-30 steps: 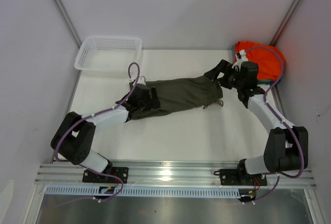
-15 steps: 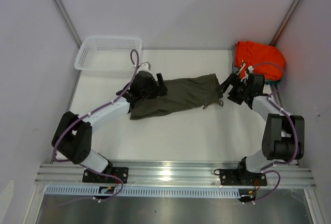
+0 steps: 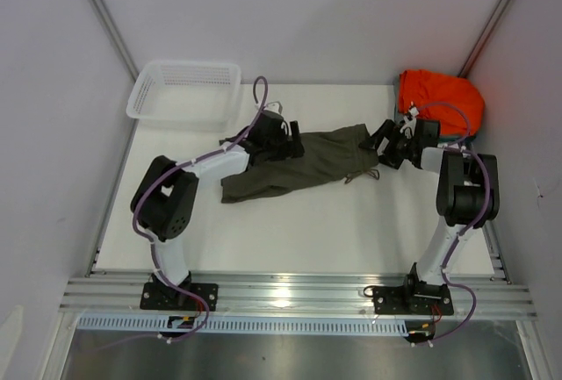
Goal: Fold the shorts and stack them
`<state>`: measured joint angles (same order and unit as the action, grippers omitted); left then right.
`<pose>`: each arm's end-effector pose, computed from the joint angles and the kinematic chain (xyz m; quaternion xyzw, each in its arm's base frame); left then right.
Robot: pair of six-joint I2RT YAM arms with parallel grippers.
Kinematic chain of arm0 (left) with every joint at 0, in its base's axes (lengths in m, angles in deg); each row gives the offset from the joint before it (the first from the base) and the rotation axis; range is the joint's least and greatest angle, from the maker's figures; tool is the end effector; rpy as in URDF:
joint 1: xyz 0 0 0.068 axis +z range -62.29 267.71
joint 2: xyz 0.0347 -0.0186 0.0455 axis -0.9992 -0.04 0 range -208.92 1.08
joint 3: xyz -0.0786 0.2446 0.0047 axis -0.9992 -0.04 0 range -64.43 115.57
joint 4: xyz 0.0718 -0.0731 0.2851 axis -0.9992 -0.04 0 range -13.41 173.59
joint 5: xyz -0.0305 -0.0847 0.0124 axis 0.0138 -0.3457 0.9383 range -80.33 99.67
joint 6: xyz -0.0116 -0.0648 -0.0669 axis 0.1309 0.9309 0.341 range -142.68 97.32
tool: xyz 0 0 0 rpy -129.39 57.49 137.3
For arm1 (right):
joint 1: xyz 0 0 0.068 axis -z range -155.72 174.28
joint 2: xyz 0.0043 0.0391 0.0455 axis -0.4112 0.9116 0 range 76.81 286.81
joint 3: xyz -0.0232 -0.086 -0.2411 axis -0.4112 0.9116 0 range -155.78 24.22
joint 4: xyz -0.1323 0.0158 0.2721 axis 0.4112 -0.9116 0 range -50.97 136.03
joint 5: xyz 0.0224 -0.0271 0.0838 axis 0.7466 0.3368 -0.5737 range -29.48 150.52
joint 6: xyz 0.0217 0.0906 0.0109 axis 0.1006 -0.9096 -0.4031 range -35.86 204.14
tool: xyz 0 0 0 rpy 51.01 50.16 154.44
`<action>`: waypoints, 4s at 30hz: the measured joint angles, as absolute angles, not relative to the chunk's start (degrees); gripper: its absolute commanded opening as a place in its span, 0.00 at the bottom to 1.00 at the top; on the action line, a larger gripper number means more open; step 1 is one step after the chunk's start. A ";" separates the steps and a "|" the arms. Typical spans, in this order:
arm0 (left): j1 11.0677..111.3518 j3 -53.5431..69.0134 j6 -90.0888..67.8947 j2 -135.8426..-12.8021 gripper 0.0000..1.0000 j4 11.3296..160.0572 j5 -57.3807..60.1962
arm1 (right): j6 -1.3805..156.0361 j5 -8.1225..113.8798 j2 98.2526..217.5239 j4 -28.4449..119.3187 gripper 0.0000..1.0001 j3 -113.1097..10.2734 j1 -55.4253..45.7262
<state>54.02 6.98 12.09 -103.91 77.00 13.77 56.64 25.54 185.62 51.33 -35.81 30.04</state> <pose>0.4020 -0.2605 0.1407 -0.0236 0.9062 -0.2100 0.3663 0.4419 0.0041 0.0715 0.1371 0.8736 0.3421 0.3178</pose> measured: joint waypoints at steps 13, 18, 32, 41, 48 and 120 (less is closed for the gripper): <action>53.65 15.64 11.15 -115.47 0.98 74.75 10.93 | 58.43 18.61 189.71 53.93 0.96 -38.50 26.41; 53.65 17.93 10.71 -117.63 0.98 71.64 10.38 | 58.76 19.35 189.75 54.35 0.81 -38.04 22.47; 53.54 18.17 8.17 -116.80 0.99 66.01 15.78 | 58.45 22.83 188.18 50.55 0.10 -34.66 20.38; 53.16 14.94 6.10 -114.35 0.99 63.73 18.34 | 61.01 31.92 177.95 36.89 0.09 -34.00 18.63; 52.22 13.19 5.20 -109.11 0.99 61.48 18.58 | 64.11 37.12 173.60 29.30 0.70 -35.25 13.03; 42.89 27.00 11.91 -117.13 0.97 57.13 18.14 | 46.36 27.50 180.35 74.94 0.99 -18.83 21.95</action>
<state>42.89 27.00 11.91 -117.13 57.13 18.14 46.36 27.50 180.35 74.94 -18.83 21.95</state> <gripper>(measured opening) 0.971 0.992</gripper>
